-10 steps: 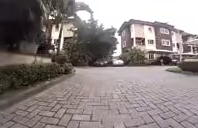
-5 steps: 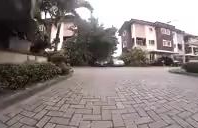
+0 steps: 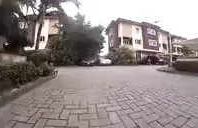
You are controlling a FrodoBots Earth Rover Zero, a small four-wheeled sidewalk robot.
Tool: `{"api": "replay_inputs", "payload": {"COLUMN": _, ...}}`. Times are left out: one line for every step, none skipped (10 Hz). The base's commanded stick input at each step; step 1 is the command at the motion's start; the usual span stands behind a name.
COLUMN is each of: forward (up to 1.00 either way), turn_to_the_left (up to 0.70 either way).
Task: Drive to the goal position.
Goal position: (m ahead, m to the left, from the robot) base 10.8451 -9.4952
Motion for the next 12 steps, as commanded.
{"api": "replay_inputs", "payload": {"forward": 0.7, "turn_to_the_left": 0.0}}
{"api": "replay_inputs", "payload": {"forward": 0.7, "turn_to_the_left": 0.0}}
{"api": "replay_inputs", "payload": {"forward": 0.7, "turn_to_the_left": 0.0}}
{"api": "replay_inputs", "payload": {"forward": 0.7, "turn_to_the_left": 0.0}}
{"api": "replay_inputs", "payload": {"forward": 0.7, "turn_to_the_left": 0.0}}
{"api": "replay_inputs", "payload": {"forward": 0.7, "turn_to_the_left": 0.0}}
{"api": "replay_inputs", "payload": {"forward": 0.7, "turn_to_the_left": 0.0}}
{"api": "replay_inputs", "payload": {"forward": 0.7, "turn_to_the_left": 0.0}}
{"api": "replay_inputs", "payload": {"forward": 0.7, "turn_to_the_left": 0.0}}
{"api": "replay_inputs", "payload": {"forward": 0.7, "turn_to_the_left": 0.0}}
{"api": "replay_inputs", "payload": {"forward": 0.7, "turn_to_the_left": 0.0}}
{"api": "replay_inputs", "payload": {"forward": 0.7, "turn_to_the_left": 0.0}}
